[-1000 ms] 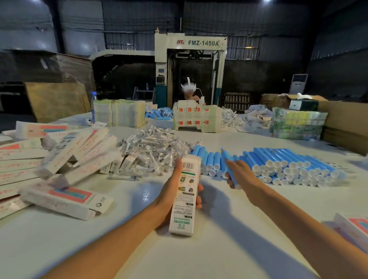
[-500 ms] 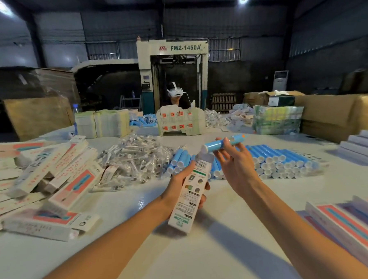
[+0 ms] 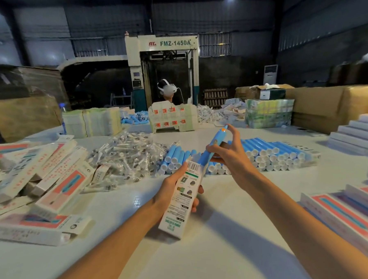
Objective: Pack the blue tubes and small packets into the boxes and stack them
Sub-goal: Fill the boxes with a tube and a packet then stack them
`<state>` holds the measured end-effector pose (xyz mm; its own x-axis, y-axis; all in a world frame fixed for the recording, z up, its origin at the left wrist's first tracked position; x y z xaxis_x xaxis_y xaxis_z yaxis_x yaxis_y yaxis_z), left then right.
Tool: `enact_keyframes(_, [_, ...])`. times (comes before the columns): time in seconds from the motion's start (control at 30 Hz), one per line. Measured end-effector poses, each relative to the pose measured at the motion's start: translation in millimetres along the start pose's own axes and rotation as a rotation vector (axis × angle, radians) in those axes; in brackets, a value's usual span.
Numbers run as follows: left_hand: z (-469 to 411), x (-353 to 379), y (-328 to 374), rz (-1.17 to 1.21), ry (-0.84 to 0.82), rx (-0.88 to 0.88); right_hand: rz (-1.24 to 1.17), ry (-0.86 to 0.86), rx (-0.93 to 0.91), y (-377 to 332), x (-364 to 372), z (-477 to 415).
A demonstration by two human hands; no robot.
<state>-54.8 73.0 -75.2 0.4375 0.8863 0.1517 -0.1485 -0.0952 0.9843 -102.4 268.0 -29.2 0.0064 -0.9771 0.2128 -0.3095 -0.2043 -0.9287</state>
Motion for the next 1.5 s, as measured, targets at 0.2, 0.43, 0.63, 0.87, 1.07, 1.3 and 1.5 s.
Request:
enact_keyframes(0.2, [5, 2, 3, -0.066, -0.003, -0.016, 0.183, -0.031, 0.015, 1, 2, 6])
enact_keyframes(0.43, [4, -7, 3, -0.032, 0.147, 0.096, 0.472, -0.277, -0.143, 15, 24, 25])
enact_keyframes(0.63, [-1, -30, 1, 0.004, 0.318, 0.241, 0.601, -0.197, -0.294, 37, 37, 23])
enact_keyframes(0.87, [-3, -76, 0, -0.034, 0.677, 0.361, 0.927, -0.248, -0.387, 67, 103, -38])
enact_keyframes(1.07, [-1, -108, 2, 0.000, 0.840, 0.395, 1.487, -0.566, -0.541, 110, 166, -66])
enact_keyframes(1.3, [-2, -106, 4, -0.066, 0.808, 0.413, 1.483, -0.543, -0.617, 125, 186, -69])
enact_keyframes(1.5, [5, -94, 14, 0.104, 0.715, 0.490, 1.296, -0.533, -0.876, 100, 170, -48])
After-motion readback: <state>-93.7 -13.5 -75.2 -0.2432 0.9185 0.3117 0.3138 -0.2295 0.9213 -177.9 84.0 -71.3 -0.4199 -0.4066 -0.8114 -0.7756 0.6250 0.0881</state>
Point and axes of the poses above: each hand's wrist, its own z-axis away from the middle knuckle, its own x-axis out of the palm, y = z × x, the point moved 1 cm from there along -z, towards the middle knuckle, and after that the axes turned 4 degrees about -z, right-handed, at the moved point
